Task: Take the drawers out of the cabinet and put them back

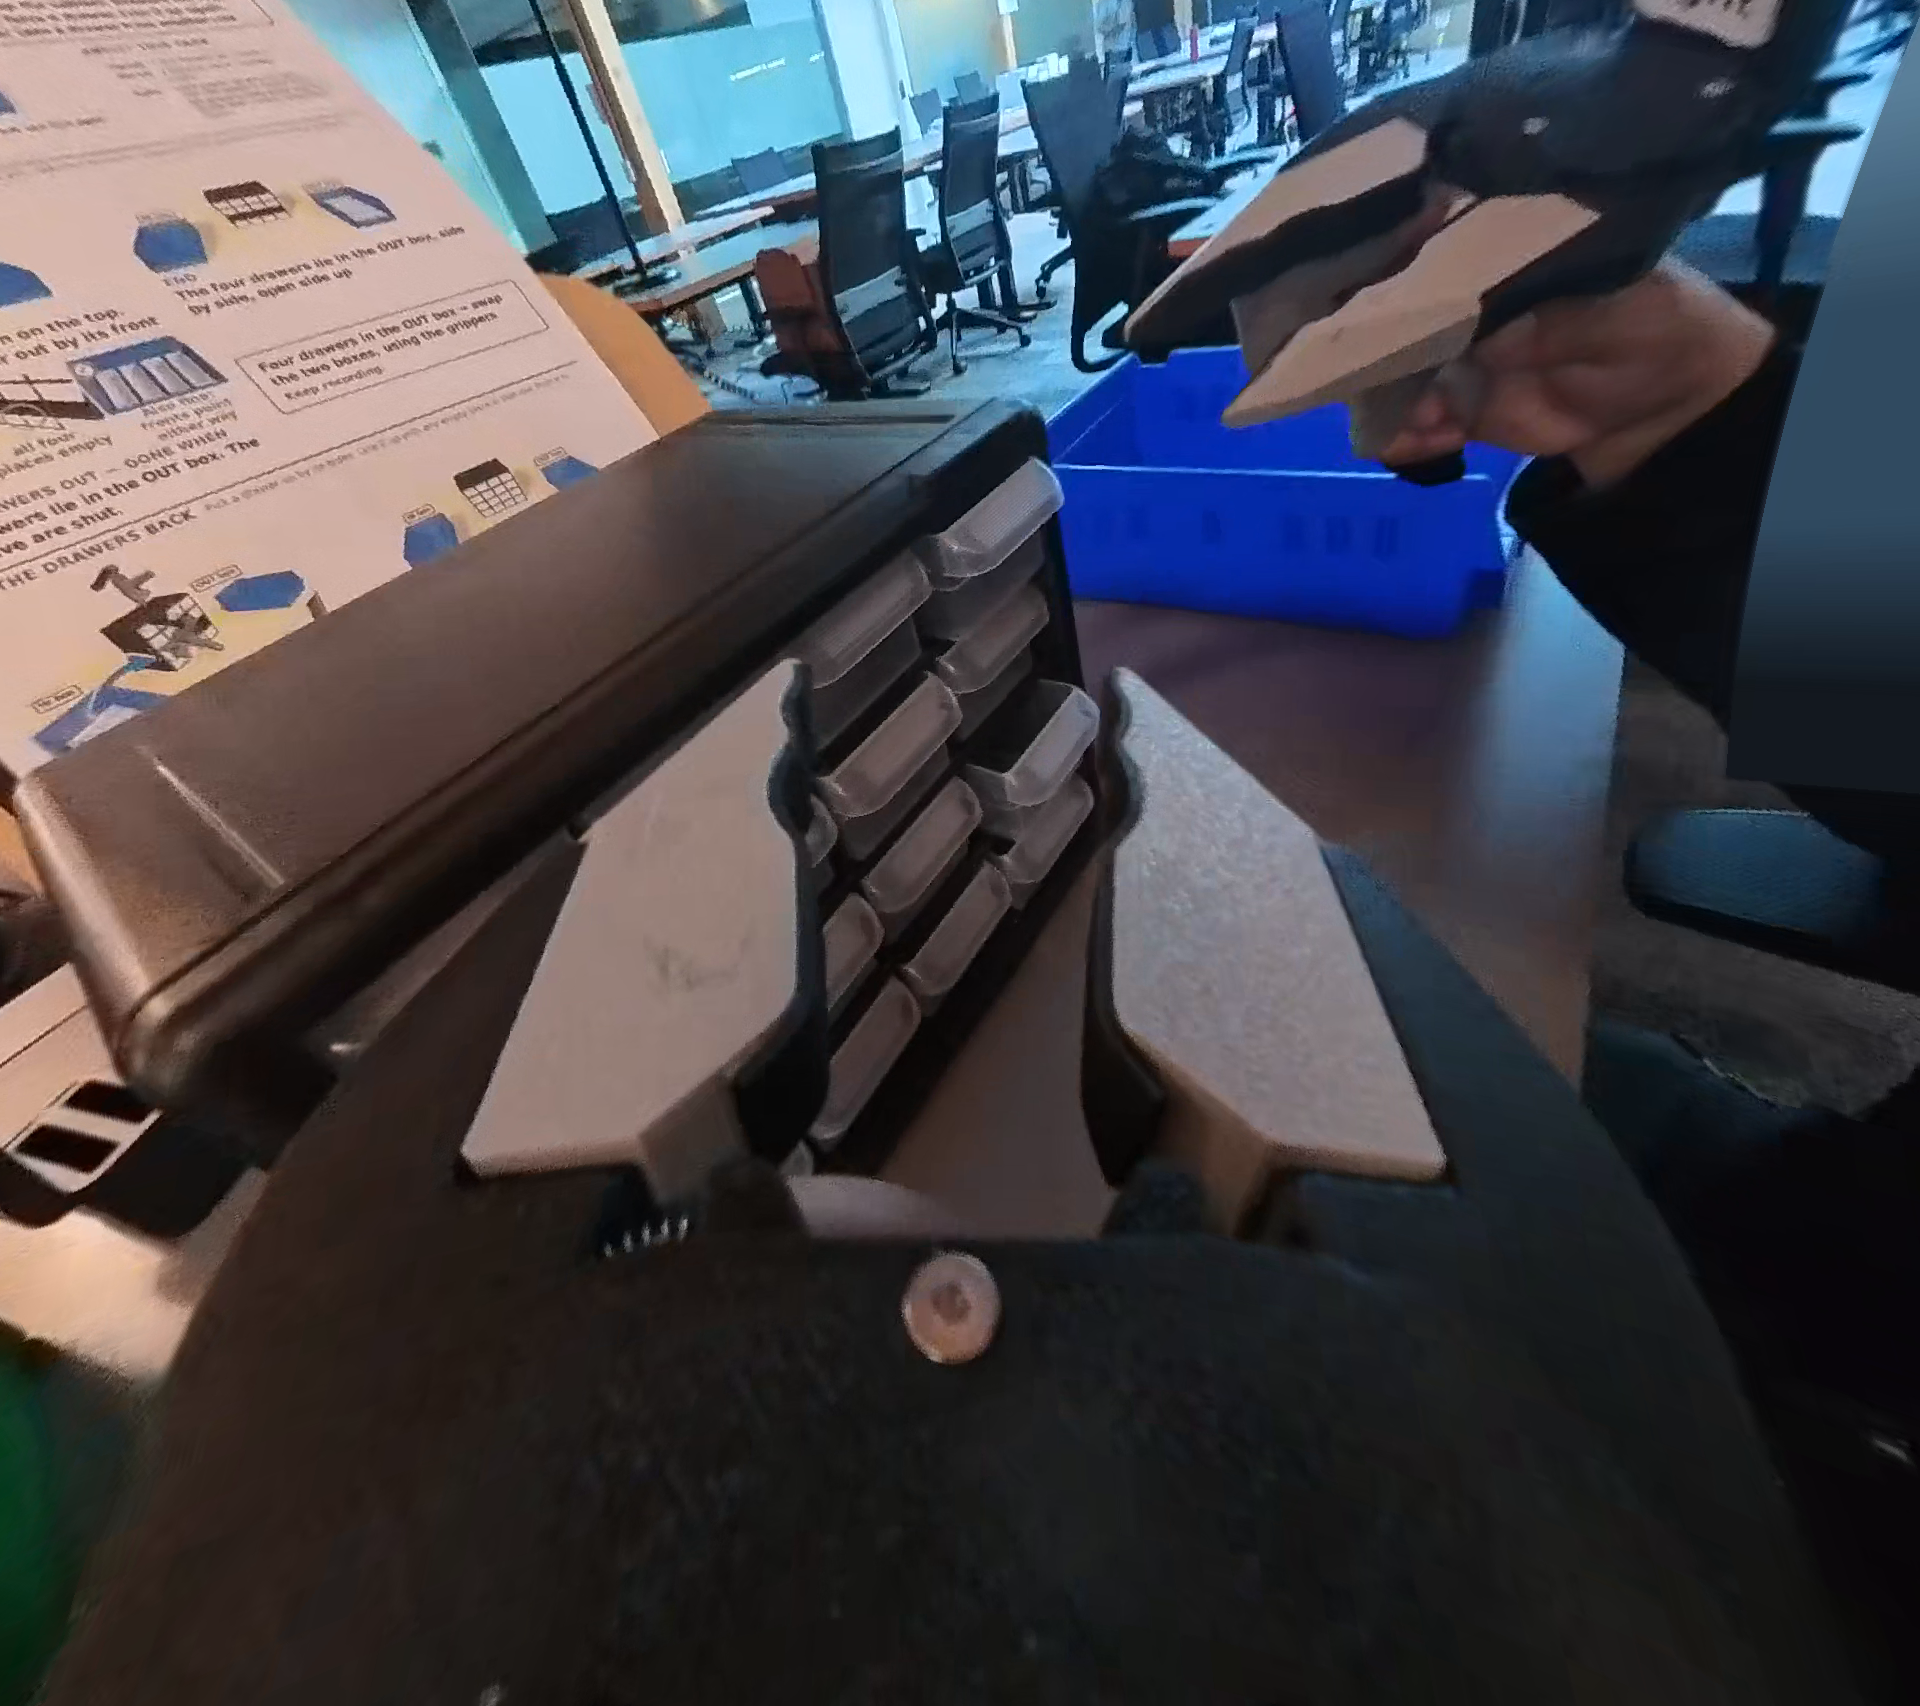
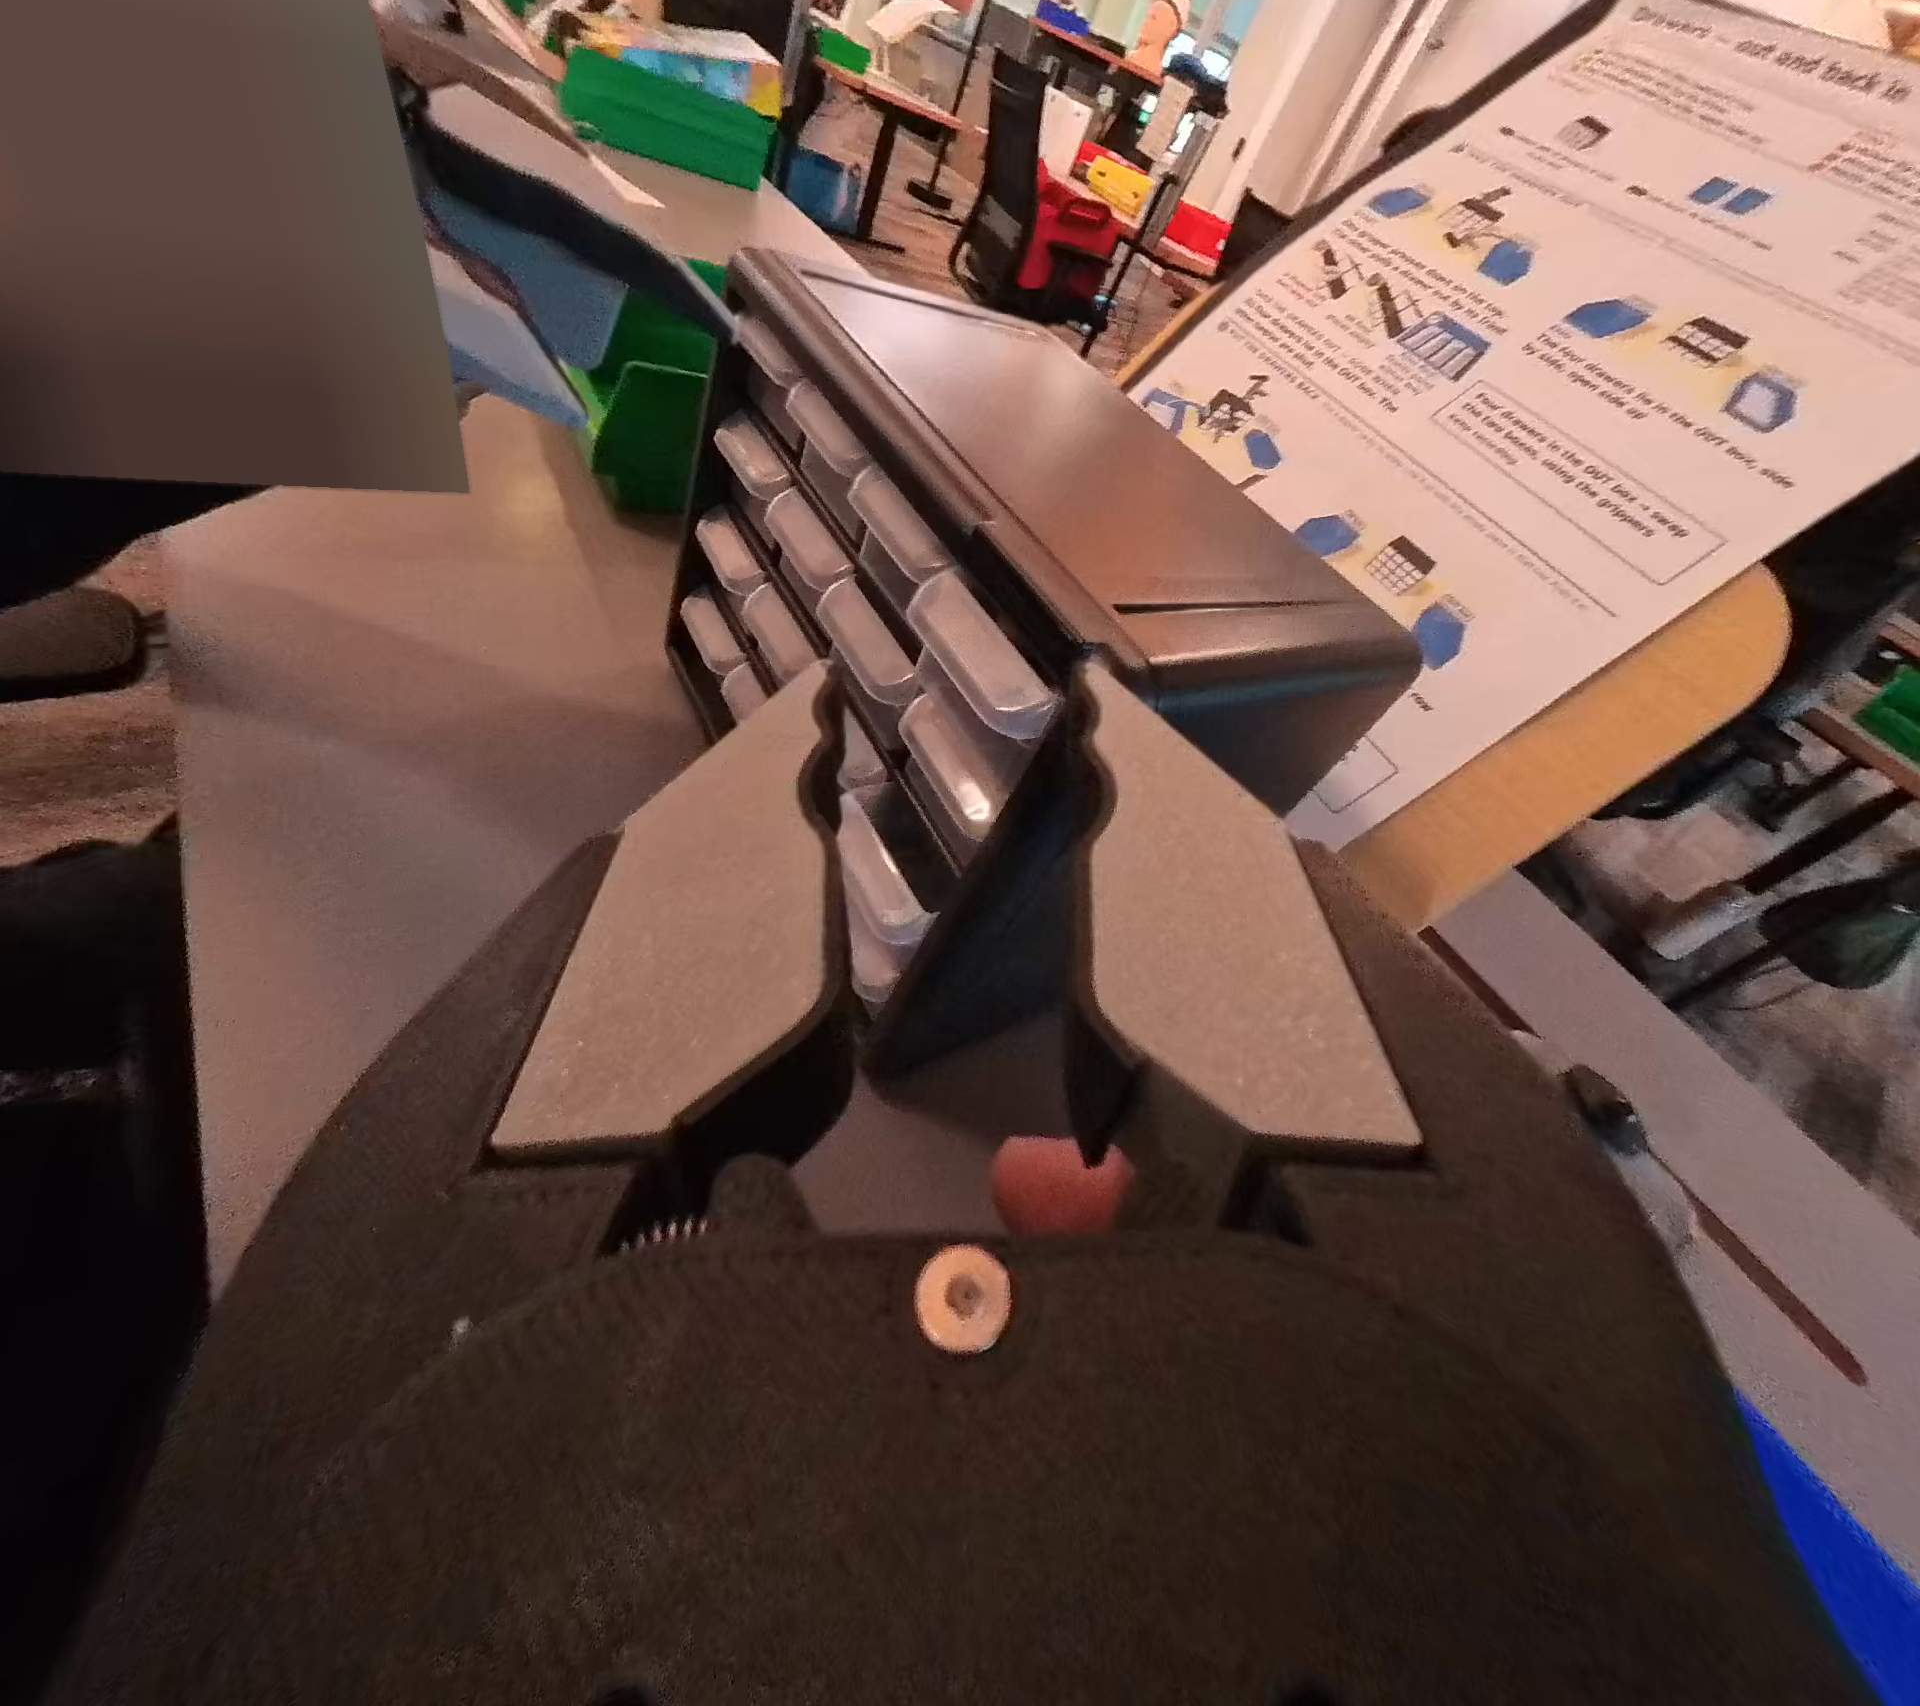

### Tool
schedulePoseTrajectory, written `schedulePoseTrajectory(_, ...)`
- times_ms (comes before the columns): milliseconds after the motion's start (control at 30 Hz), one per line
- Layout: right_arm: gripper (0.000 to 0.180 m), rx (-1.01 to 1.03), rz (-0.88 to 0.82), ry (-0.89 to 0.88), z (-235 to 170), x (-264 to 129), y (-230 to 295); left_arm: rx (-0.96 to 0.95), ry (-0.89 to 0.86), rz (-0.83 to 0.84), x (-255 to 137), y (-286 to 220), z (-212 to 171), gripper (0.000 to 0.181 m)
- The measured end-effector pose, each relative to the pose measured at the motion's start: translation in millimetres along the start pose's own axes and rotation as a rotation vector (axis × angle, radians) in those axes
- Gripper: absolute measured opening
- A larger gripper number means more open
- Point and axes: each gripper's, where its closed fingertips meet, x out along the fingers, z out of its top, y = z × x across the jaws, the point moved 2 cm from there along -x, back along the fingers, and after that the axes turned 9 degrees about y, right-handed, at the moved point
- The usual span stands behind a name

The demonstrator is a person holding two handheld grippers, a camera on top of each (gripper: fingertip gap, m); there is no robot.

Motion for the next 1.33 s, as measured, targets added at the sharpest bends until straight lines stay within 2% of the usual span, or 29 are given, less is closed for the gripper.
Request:
schedulePoseTrajectory(267, 0.036, 0.034, -0.053, 0.089, -13, 12, 6, 0.077, 0.103, 0.019, 14, 0, -18, 0.053)
schedulePoseTrajectory(500, 0.033, 0.088, -0.032, 0.133, -30, 26, 16, 0.058, 0.135, 0.014, 15, 6, -31, 0.053)
schedulePoseTrajectory(700, 0.037, 0.075, -0.017, 0.312, -70, 62, 27, 0.061, 0.218, -0.062, 48, -16, -59, 0.052)
schedulePoseTrajectory(867, 0.037, 0.063, -0.002, 0.359, -82, 72, 32, 0.093, 0.293, -0.072, 71, -20, -86, 0.051)
schedulePoseTrajectory(1133, 0.037, 0.14, -0.008, 0.34, -92, 73, 33, 0.074, 0.258, -0.111, 97, -24, -87, 0.048)
schedulePoseTrajectory(1333, 0.036, 0.124, -0.031, 0.339, -88, 75, 34, 0.053, 0.198, -0.103, 95, -24, -91, 0.042)
